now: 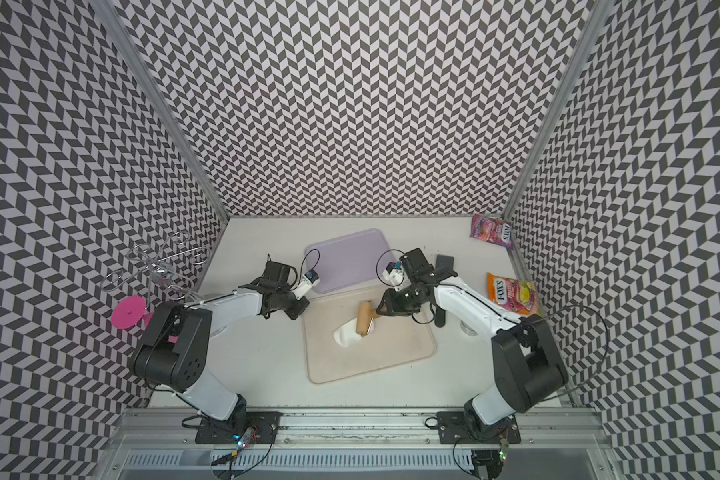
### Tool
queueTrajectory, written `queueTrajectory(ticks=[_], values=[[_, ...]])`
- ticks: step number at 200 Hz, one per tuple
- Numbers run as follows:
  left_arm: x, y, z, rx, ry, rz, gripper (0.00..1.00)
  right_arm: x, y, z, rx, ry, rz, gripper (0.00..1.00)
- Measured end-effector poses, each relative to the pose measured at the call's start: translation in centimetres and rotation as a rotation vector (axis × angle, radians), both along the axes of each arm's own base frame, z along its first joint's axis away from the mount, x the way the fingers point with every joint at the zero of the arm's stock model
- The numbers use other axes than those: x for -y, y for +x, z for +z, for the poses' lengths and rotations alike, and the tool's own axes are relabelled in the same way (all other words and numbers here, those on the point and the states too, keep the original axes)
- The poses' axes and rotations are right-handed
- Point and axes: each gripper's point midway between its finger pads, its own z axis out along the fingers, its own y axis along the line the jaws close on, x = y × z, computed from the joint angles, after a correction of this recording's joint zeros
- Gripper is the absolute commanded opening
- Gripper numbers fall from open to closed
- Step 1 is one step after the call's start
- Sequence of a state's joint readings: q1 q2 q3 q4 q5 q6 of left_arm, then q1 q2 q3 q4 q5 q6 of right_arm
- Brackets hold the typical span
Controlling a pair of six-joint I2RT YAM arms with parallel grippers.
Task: Roll out the dumpling wrappers from the dough
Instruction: Flatten out the dough on the work surface.
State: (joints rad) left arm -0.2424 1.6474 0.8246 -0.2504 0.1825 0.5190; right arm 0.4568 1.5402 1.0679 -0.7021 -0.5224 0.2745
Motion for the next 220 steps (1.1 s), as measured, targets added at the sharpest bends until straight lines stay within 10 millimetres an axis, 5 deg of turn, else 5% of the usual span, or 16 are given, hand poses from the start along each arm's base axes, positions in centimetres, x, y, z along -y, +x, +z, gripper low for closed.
queueTrajectory(ticks=[156,220], values=[[0.1,0.0,0.0,-0.009,-0.008,0.007,0.0,1.7,-0.2,0.5,0.024,-0.063,-0.07,0.0],[0.2,0.0,0.1,-0.033,-0.025,0.032,0.0,0.0,-1.7,2.5,0.015,0.004,0.042,0.0]])
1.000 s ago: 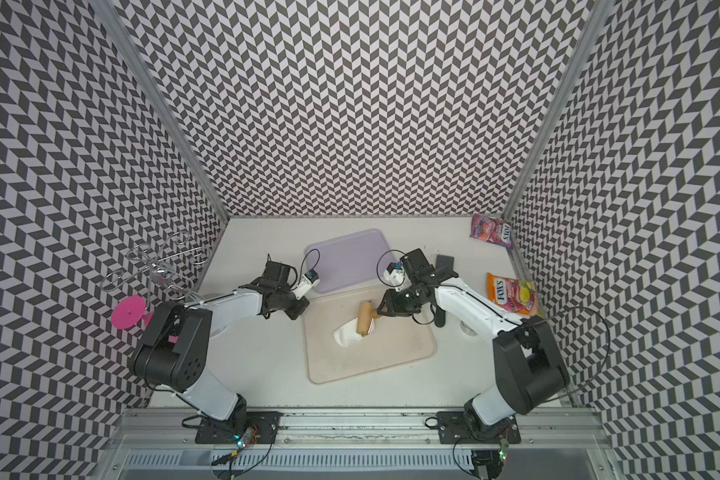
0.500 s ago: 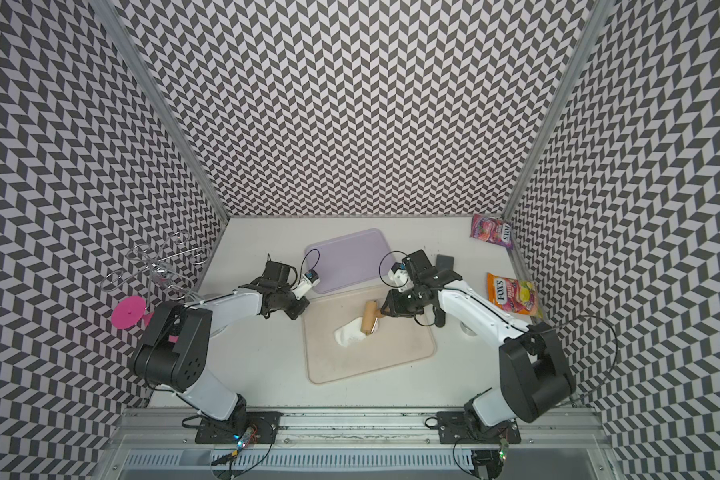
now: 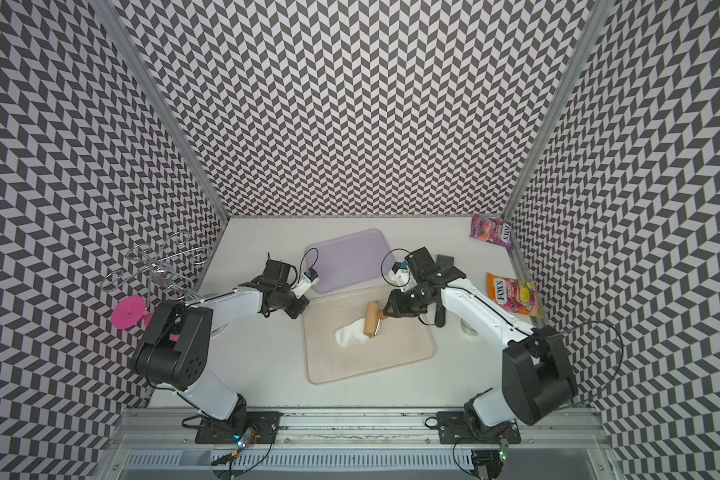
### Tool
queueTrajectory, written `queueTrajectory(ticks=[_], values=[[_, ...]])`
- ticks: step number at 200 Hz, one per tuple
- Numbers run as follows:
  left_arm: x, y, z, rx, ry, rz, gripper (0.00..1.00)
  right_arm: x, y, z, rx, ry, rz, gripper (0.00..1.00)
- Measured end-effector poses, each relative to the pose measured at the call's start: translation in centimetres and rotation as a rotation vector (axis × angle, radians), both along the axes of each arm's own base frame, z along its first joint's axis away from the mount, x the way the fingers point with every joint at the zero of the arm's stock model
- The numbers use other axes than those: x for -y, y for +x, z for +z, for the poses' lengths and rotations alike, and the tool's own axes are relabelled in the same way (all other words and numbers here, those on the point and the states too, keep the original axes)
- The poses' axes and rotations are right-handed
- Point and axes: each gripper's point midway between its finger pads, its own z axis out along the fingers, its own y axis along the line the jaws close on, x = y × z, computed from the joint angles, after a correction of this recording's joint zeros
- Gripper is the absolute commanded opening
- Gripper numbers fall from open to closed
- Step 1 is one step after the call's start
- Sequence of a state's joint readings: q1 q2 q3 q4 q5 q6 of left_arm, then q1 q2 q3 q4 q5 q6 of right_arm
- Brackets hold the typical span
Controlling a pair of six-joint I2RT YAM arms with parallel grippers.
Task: Roll out the dumpling wrappers from the dough
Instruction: Flatten out the dough on the work surface.
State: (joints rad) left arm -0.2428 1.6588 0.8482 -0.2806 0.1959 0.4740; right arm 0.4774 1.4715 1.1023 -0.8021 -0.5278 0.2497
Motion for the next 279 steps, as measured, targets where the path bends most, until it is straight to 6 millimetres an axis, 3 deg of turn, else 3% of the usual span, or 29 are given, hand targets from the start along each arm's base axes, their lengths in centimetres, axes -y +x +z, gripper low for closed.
queueTrajectory(ticks=[38,62,83,119,149,209,279], values=[[0.1,0.1,0.1,0.0,0.005,0.015,0.0,-4.1,-1.7,3.5,0.062,0.068,0.141,0.0],[0.1,0.1,0.1,0.0,0.007,0.018,0.0,-6.4,-3.1,4.4,0.085,0.091,0.216,0.0],[0.1,0.1,0.1,0.0,0.007,0.019,0.0,-8.2,-4.2,3.3,0.057,0.085,0.259,0.0],[0.1,0.1,0.1,0.0,0.007,0.019,0.0,-10.6,-5.7,-0.5,-0.027,0.028,0.307,0.0],[0.1,0.1,0.1,0.0,0.007,0.019,0.0,-11.6,-5.7,-2.1,-0.046,-0.003,0.307,0.0],[0.1,0.1,0.1,0.0,0.008,0.022,0.0,-10.6,-3.6,-2.4,-0.038,-0.039,0.224,0.0],[0.0,0.2,0.1,-0.002,0.004,0.031,0.0,-5.0,-0.5,-1.6,0.007,-0.114,0.09,0.0]])
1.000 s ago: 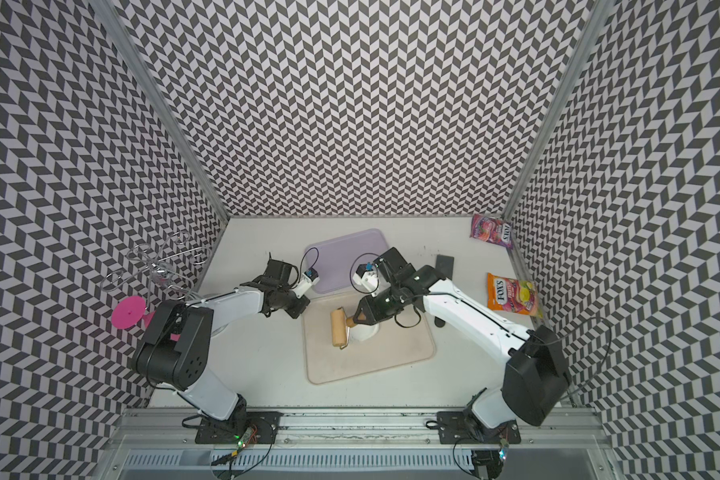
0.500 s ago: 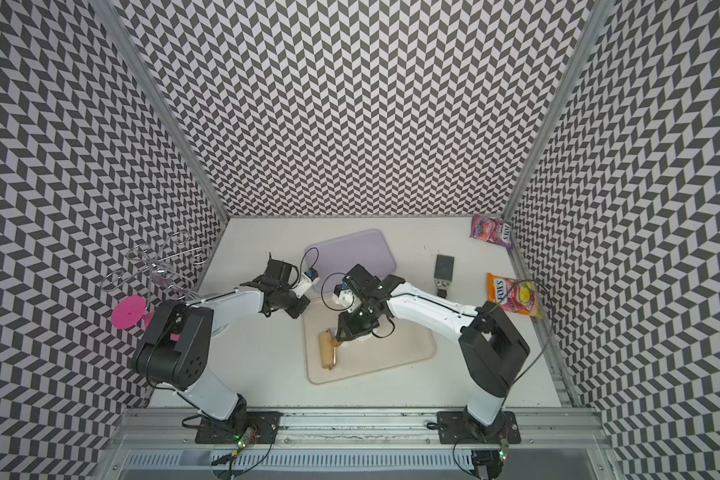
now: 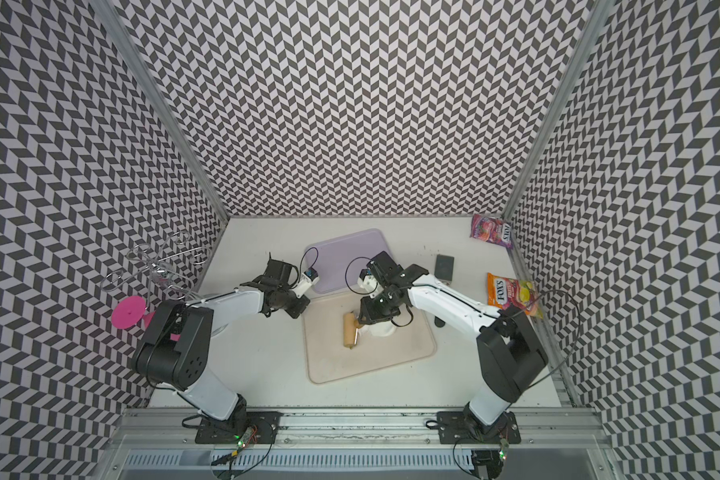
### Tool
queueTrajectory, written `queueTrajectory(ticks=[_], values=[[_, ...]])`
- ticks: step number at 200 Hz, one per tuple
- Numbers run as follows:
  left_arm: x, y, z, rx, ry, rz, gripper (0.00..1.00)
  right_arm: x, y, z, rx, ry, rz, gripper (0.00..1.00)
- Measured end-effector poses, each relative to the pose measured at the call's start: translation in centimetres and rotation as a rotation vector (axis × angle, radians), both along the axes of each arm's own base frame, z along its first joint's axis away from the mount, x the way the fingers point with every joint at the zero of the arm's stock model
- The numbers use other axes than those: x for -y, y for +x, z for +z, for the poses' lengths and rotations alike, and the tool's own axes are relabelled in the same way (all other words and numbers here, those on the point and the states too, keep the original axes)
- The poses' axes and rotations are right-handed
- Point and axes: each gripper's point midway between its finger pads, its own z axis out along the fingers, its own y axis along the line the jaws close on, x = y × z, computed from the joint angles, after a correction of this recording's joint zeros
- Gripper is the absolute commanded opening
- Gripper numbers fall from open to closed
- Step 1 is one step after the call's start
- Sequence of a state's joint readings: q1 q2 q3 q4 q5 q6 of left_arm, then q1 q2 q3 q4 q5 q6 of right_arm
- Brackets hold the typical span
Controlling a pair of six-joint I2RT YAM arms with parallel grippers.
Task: Roll out the dumpling wrappers from the dough
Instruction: Flatten out the dough on the work surface.
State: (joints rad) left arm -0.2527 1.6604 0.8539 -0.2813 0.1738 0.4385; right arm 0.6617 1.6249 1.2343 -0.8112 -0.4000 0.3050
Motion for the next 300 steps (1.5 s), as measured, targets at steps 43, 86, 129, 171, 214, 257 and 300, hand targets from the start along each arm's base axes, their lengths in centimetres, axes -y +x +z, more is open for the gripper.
queueTrajectory(ticks=[43,86,129,171,214,257,300], values=[[0.0,0.0,0.0,-0.001,-0.001,0.002,0.0,2.3,0.4,0.8,0.029,-0.044,-0.038,0.0],[0.0,0.0,0.0,-0.001,-0.001,0.002,0.0,4.7,0.4,1.5,0.055,-0.112,-0.085,0.0],[0.0,0.0,0.0,-0.001,-0.001,0.002,0.0,7.1,0.1,1.8,0.07,-0.158,-0.141,0.0],[0.0,0.0,0.0,-0.001,-0.001,0.002,0.0,7.7,-0.7,3.3,0.079,-0.118,-0.158,0.0],[0.0,0.0,0.0,-0.001,-0.002,0.002,0.0,6.3,1.1,8.9,0.177,-0.02,-0.16,0.0],[0.0,0.0,0.0,-0.001,-0.002,0.002,0.0,6.0,2.9,10.1,0.222,-0.052,-0.158,0.0],[0.0,0.0,0.0,-0.001,-0.003,0.002,0.0,7.0,3.0,5.4,0.134,-0.17,-0.156,0.0]])
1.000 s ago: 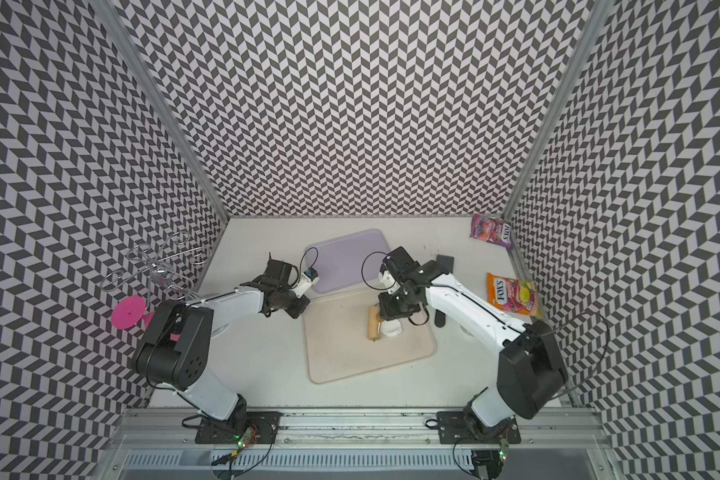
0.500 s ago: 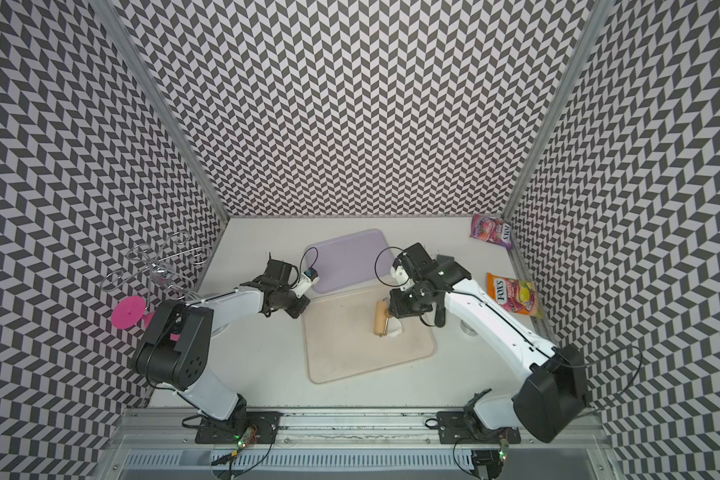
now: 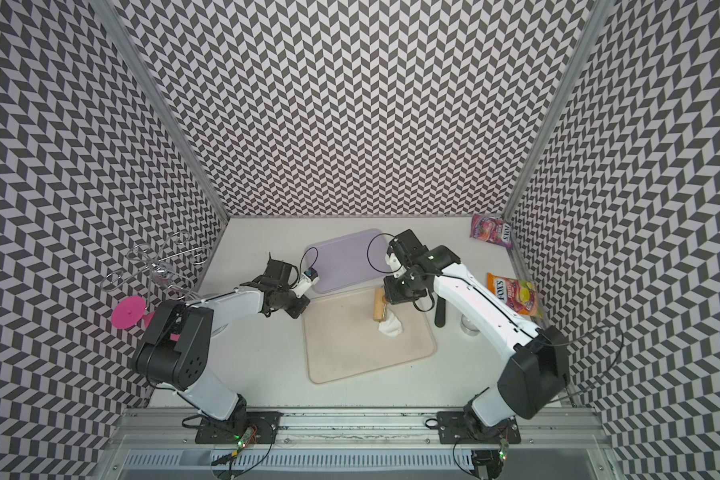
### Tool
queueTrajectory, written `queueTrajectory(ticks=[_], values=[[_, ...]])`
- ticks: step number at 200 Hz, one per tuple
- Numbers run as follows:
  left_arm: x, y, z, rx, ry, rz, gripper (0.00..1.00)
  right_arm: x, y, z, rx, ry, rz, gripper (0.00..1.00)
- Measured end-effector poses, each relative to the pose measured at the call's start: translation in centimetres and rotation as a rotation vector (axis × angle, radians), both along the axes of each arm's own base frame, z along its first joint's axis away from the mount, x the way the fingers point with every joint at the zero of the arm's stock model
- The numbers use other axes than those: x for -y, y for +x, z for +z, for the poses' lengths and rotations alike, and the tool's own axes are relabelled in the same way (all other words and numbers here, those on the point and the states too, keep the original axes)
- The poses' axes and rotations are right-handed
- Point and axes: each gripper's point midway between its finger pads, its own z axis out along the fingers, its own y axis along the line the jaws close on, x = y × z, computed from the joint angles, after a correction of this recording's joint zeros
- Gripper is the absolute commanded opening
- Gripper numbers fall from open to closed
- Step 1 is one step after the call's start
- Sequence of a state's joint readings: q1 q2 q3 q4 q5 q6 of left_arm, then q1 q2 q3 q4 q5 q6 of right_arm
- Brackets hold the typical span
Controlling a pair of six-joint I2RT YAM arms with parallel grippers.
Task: Roll out the dumpling wrappers from the dough
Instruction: Flatten out the dough on the work surface.
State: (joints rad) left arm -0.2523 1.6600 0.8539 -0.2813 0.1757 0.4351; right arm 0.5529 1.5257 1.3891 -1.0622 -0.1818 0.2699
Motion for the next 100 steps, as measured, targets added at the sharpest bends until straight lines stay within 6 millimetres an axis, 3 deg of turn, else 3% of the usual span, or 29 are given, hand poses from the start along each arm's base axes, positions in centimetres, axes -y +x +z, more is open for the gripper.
queueTrajectory(ticks=[40,100], values=[[0.0,0.0,0.0,0.0,0.0,0.0,0.0,1.5,-0.1,-1.4,-0.022,-0.05,-0.023,0.0],[0.0,0.0,0.0,0.0,-0.001,0.0,0.0,2.3,0.2,-1.6,-0.024,-0.063,-0.034,0.0]])
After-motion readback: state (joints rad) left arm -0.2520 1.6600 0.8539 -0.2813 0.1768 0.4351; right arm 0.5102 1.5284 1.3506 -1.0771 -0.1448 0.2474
